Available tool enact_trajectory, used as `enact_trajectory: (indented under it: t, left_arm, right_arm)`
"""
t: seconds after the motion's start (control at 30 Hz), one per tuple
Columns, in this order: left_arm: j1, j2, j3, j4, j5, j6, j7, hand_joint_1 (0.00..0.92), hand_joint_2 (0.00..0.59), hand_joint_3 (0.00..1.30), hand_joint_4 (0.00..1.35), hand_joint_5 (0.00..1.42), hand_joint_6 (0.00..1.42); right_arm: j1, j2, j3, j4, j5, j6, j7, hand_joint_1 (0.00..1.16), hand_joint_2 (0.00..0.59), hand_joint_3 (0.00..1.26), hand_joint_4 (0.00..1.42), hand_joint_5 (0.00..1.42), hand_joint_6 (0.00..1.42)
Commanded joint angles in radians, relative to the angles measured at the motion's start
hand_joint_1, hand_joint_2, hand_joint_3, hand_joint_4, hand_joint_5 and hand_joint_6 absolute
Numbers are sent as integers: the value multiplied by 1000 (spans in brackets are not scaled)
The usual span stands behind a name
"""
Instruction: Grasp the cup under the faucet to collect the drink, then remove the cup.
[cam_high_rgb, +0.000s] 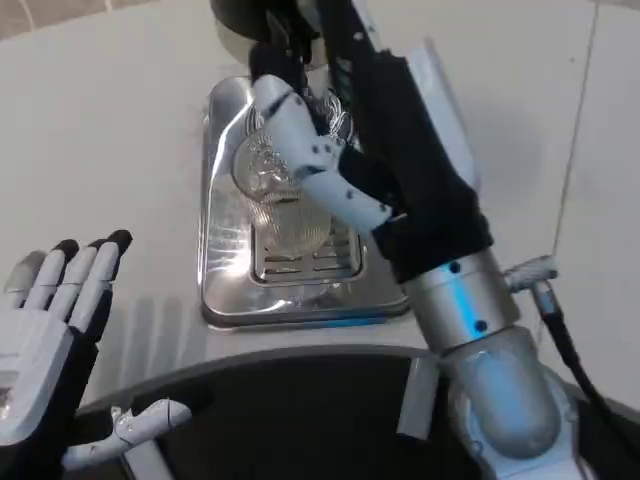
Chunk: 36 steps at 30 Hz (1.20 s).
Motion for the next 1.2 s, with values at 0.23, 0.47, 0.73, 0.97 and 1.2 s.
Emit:
enact_trajectory:
  t: [0.23,0.47,0.73,0.97,1.2]
  left_arm:
    - [11,-1,15,9,-7,-4,5,0,113,0,0,0,0]
    - [6,-3,19,19,-10,-5,12,0,113,0,0,0,0]
    - [-1,-3,17,35,-21,-10,17,0,113,0,0,0,0]
    - [-7,-4,18,43,-27,-12,19,0,116,0,0,0,0]
    - [-11,-8,21,53,-35,-22,21,0,117,0,0,0,0]
  right_arm:
    - [-16,45,22,50,42,29,-41,444,586,0,0,0,0]
    - [-22,40,33,65,72,35,-39,410,586,0,0,0,0]
    - [-47,23,43,100,121,45,7,390,586,0,0,0,0]
    - [-53,20,42,112,137,70,20,313,586,0,0,0,0]
    - [-80,-7,65,77,109,123,50,159,550,2,0,0,0]
